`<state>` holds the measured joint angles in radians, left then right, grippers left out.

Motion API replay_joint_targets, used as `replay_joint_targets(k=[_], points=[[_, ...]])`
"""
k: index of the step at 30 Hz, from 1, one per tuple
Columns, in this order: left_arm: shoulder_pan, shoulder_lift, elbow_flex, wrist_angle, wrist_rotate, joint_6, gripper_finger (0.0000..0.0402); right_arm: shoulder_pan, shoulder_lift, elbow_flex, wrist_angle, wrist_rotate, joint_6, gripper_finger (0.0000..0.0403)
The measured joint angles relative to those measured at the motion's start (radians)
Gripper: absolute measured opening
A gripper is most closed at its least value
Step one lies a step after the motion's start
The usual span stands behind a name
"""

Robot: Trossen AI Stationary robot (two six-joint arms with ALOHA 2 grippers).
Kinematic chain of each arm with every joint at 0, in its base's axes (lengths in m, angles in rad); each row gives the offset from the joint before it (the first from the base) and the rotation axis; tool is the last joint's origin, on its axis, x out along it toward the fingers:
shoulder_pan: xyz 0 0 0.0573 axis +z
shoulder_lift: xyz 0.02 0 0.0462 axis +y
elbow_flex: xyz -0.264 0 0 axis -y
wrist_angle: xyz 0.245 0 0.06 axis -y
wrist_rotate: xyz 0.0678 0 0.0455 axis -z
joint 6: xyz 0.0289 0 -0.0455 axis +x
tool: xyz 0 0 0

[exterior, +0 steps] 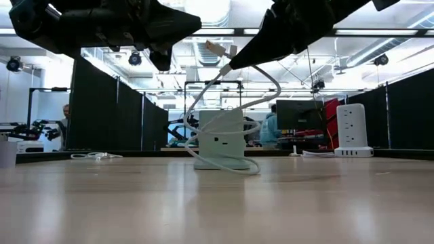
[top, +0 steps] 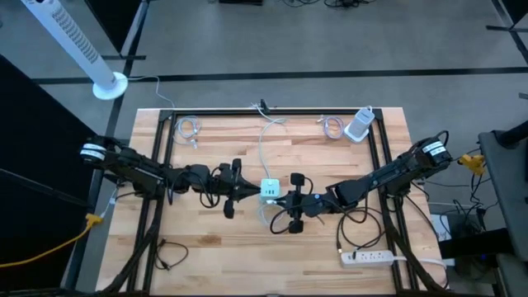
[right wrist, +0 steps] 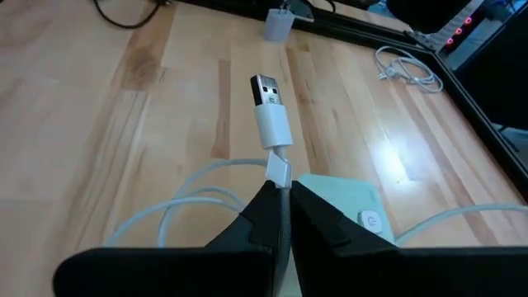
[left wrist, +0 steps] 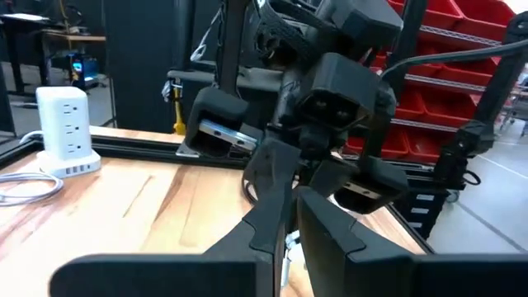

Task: Insert USB
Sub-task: Insert the green charger cable into the pink outlet extension

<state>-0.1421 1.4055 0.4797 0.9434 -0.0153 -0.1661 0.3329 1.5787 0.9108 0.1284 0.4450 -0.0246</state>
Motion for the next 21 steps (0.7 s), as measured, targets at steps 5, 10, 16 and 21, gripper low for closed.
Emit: replay_joint_targets(k=[5, 10, 16, 21], points=[[-0.001, 0.0, 0.0, 0.004, 0.133, 0.018, 0.0025, 0.001, -0.007, 0.0, -0.021, 0.0, -0.003, 0.0008], [-0.001, 0.0, 0.0, 0.007, 0.138, 0.026, 0.0031, 0.001, -0.008, 0.0, -0.026, 0.0, -0.006, 0.0008], [-0.001, 0.0, 0.0, -0.035, 0.138, 0.026, 0.0042, 0.001, -0.008, 0.0, -0.026, 0.0, -0.013, 0.0008], [-0.004, 0.0, 0.0, -0.047, 0.138, 0.066, 0.0052, 0.001, -0.008, 0.0, -0.026, 0.0, -0.002, 0.0007]])
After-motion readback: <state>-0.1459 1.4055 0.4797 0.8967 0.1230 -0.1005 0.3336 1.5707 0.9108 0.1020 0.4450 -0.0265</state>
